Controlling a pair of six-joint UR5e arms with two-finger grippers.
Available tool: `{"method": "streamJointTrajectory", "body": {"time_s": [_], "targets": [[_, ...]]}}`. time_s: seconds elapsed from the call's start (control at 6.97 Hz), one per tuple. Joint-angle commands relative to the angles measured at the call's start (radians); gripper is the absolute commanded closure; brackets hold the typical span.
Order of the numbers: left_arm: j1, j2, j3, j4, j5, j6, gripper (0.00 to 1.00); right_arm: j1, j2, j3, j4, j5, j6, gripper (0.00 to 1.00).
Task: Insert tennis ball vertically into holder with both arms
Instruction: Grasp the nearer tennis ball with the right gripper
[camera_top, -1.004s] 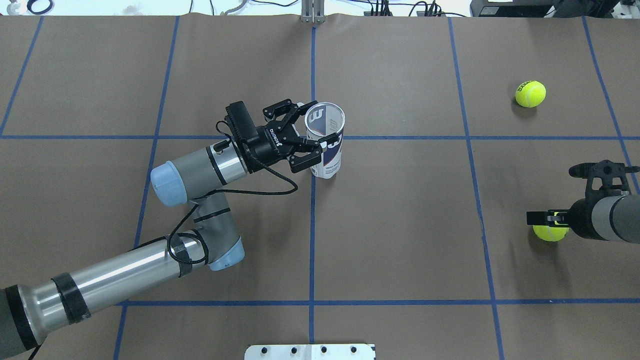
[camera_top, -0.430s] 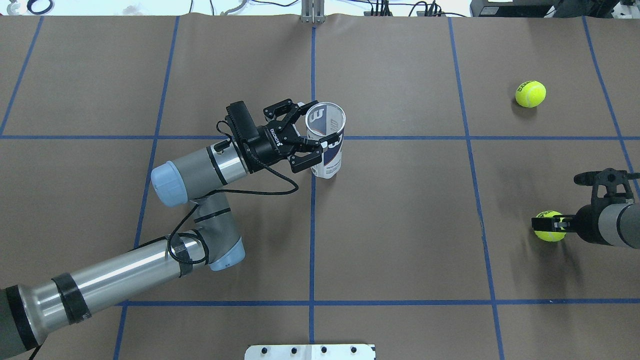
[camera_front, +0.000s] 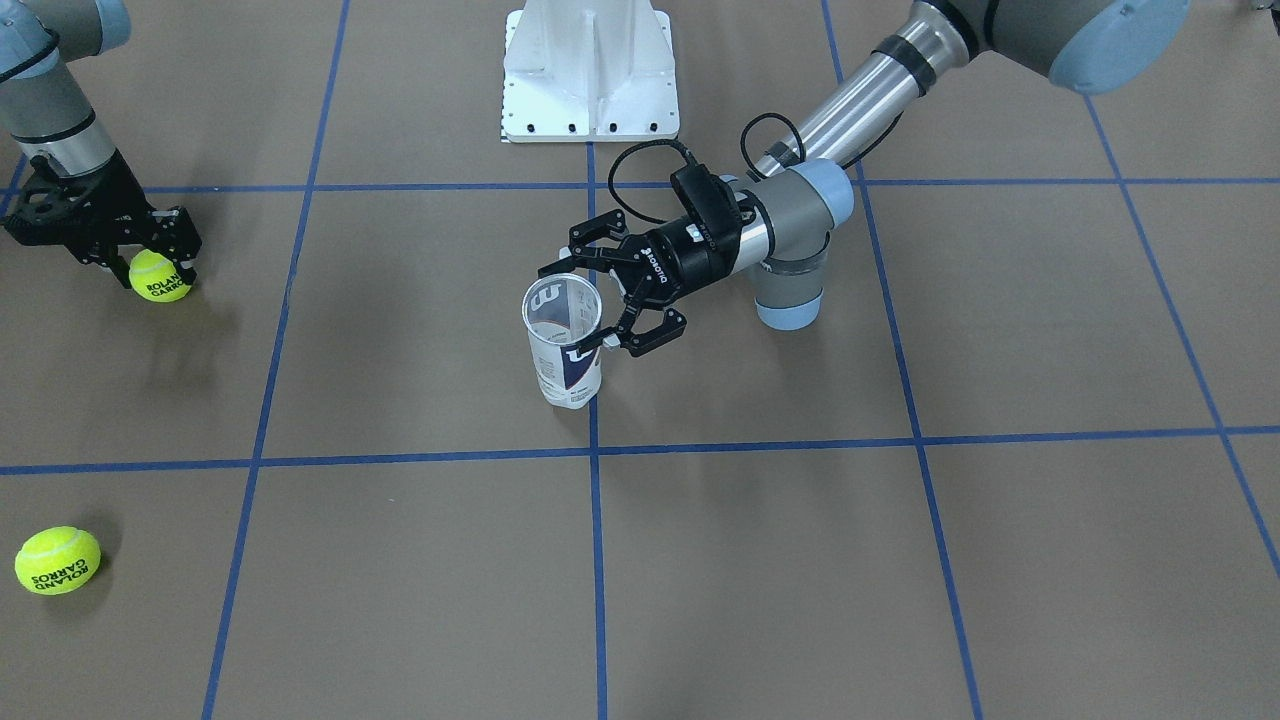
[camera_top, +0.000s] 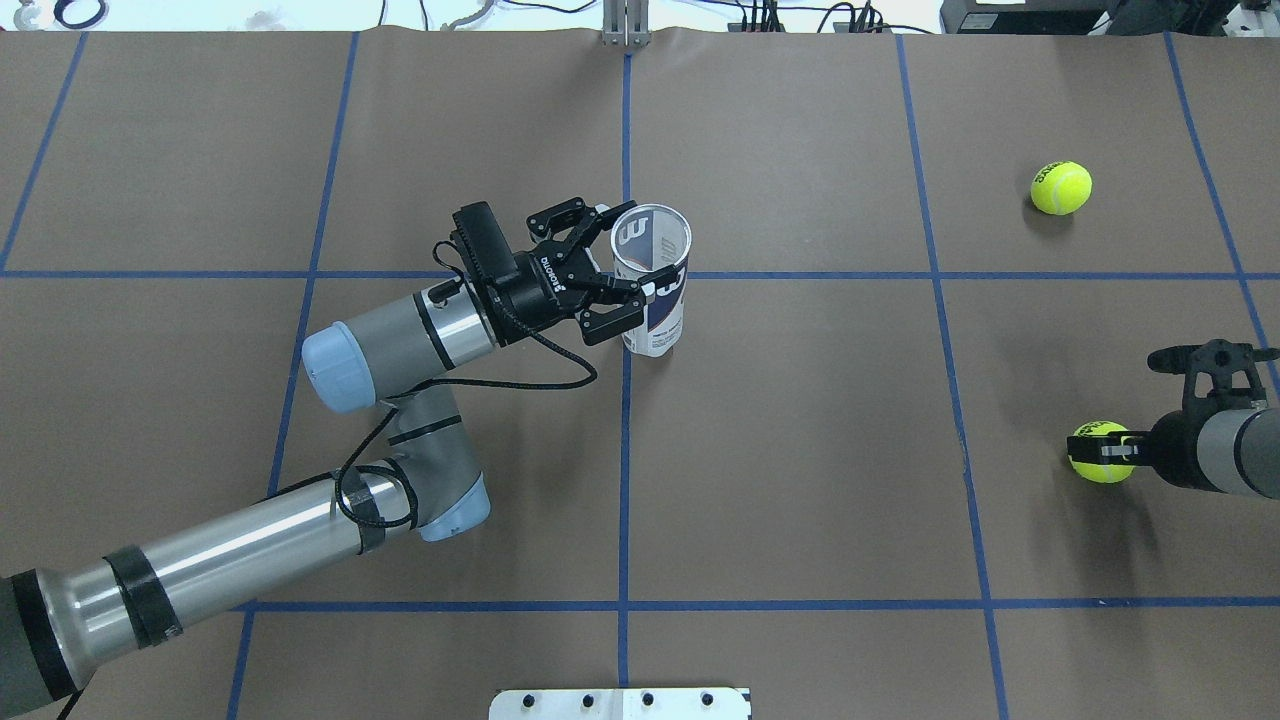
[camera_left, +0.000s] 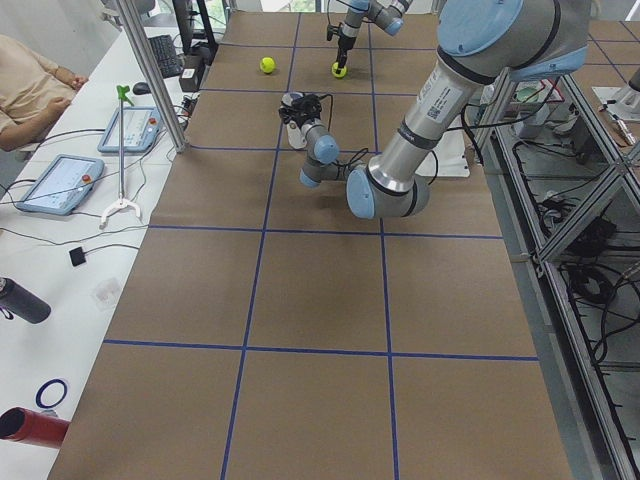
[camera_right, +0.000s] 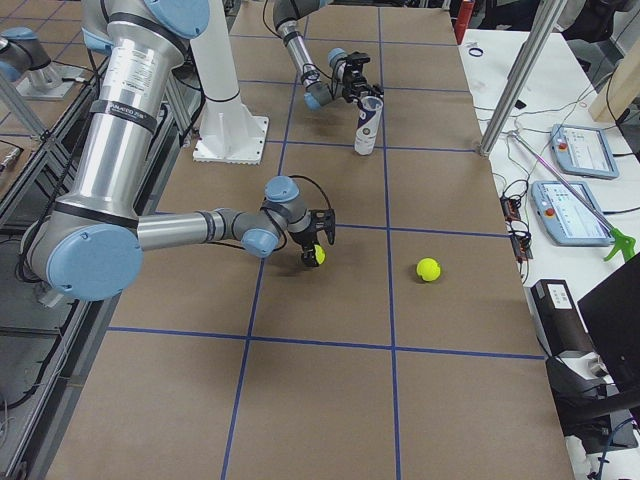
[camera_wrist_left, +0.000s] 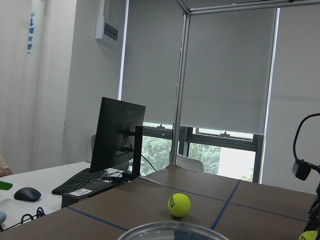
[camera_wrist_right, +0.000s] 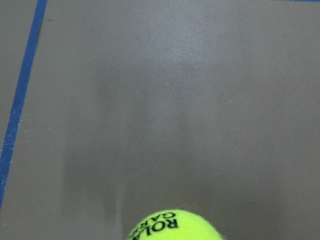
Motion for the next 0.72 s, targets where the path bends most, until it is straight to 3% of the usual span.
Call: {"method": "streamJointTrajectory", "body": {"time_s": [0.0, 0.29, 0.57], "targets": [[0.000, 0.000, -0.001, 0.000, 0.000, 0.000, 0.14, 0.002, 0.003, 0.022, 0.001, 0.015, 0.003, 1.00], [0.000, 0.000, -0.003, 0.000, 0.000, -0.002, 0.14, 0.098, 0.054, 0.136, -0.081, 0.163, 0.006, 1.00], [0.000, 0.000, -0.003, 0.002, 0.000, -0.002, 0.14, 0.270, 0.363, 0.146, -0.420, 0.313, 0.006, 1.00]]}}
